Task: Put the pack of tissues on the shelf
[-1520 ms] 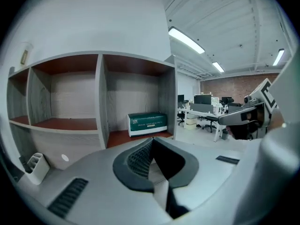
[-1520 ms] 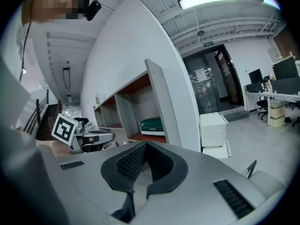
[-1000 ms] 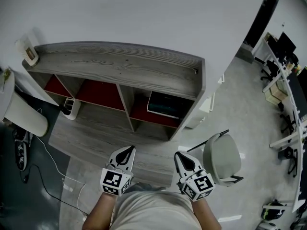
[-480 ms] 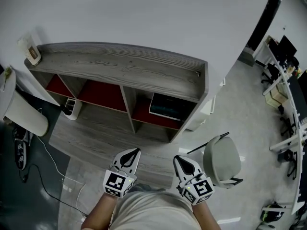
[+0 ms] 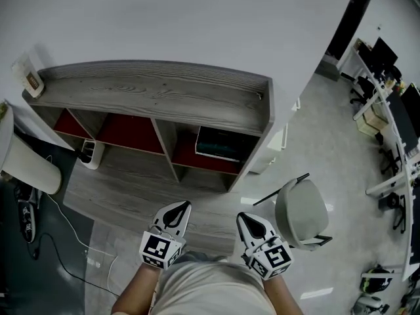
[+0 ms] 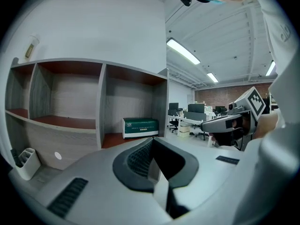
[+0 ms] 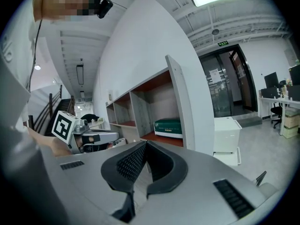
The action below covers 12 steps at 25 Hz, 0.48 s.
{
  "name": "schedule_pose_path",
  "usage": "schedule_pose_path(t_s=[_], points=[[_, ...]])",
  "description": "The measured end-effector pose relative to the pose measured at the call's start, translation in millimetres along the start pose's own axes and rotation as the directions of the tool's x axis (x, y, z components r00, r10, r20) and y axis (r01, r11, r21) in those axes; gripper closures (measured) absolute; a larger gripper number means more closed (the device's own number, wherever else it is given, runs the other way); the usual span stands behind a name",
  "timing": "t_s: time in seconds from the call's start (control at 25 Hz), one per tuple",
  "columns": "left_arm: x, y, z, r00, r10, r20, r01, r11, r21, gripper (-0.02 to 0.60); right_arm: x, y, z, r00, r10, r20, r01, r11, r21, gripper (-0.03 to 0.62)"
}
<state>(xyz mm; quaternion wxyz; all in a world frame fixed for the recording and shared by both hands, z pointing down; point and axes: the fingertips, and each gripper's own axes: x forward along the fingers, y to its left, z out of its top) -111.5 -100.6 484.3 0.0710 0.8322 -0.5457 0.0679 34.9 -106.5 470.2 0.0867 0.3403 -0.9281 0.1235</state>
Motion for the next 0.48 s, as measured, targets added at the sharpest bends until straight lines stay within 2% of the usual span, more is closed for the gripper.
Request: schedule_pose_path(t_s=[0.48], points=[[11.5,3.8,-7.5,1.000,0.003,-0.017,-0.004,1.000,-0.030,0.565,-6.6,-13.6,-4.5,0.999,-0.044,-0.005,0.044,0.999,0.015,0.566]])
